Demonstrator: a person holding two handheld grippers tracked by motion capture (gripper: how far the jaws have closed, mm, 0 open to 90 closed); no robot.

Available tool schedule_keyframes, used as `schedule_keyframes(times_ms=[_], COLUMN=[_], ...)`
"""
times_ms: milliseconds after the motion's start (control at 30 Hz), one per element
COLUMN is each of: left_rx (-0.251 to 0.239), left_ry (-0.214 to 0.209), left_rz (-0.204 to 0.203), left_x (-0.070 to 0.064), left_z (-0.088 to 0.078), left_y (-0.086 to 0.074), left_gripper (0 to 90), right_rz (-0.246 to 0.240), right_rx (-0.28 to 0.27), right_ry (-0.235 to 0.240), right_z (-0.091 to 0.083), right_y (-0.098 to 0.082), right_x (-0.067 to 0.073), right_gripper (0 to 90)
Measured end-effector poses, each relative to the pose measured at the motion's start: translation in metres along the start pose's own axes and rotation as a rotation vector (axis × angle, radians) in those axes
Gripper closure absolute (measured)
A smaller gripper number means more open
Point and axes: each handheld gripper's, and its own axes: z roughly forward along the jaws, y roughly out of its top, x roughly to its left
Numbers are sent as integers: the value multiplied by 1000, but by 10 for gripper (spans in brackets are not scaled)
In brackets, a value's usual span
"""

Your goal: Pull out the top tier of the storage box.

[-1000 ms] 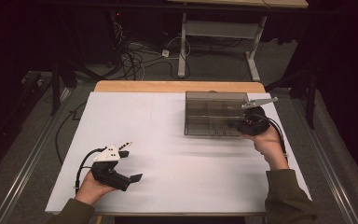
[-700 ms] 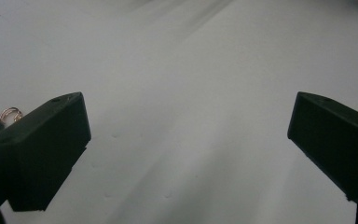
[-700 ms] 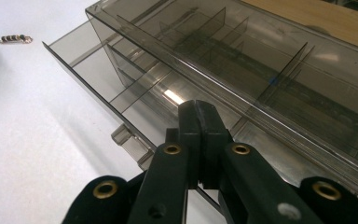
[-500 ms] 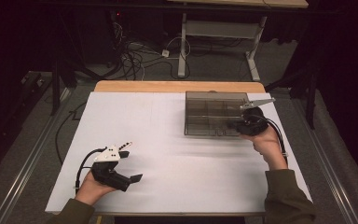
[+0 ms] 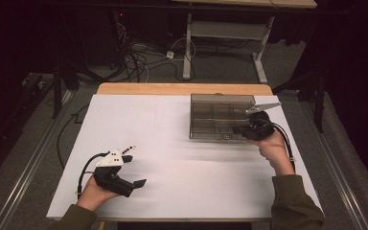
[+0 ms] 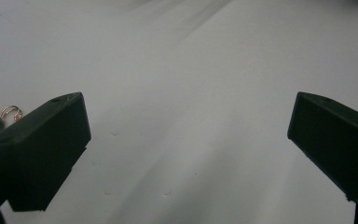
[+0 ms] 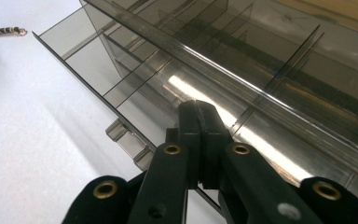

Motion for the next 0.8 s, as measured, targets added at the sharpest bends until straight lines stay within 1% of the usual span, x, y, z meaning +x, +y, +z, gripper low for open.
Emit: schedule_keyframes(times_ms=[800], left_rx=[-2], left_ry=[0], left_rz=[1], left_x=[0], left_z=[-1], left_y=[0], left_gripper=[0], right_rz=[-7], right_rx=[4], right_ry=[5], right_z=[0], right_y=[-3], right_x=[3], right_gripper=[900])
